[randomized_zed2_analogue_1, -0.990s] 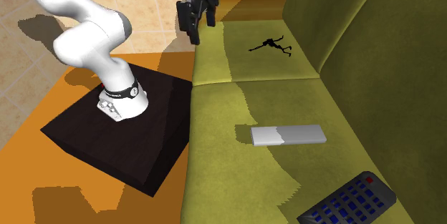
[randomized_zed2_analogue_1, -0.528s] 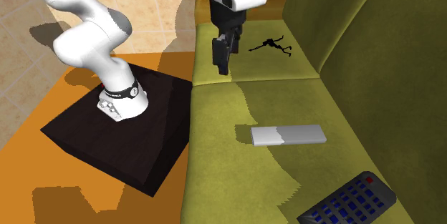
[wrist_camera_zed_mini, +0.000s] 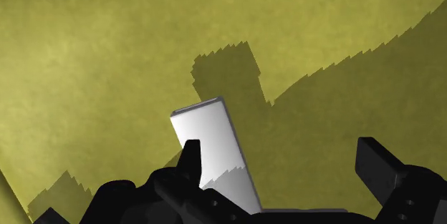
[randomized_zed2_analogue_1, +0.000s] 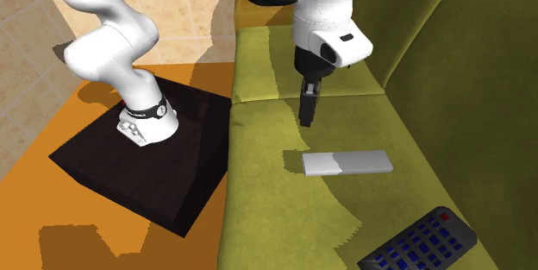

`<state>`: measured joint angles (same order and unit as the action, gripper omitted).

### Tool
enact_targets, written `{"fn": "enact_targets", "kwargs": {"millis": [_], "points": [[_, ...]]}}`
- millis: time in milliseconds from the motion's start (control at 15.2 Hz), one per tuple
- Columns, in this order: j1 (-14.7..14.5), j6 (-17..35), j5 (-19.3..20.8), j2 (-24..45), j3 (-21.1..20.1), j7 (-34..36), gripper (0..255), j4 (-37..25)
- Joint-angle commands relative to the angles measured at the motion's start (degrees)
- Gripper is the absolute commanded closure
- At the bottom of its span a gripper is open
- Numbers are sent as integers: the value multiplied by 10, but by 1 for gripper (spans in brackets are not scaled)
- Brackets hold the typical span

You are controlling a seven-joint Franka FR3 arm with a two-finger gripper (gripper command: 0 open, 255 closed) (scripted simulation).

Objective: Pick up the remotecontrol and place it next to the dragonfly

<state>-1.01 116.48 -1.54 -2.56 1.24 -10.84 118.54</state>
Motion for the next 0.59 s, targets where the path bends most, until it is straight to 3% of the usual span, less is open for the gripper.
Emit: {"fn": "enact_targets", "kwargs": {"millis": [0, 528], "points": [[1, 10, 1, 45, 1, -14, 0, -32], [5, 26, 5, 229, 0, -61, 0, -192]]}}
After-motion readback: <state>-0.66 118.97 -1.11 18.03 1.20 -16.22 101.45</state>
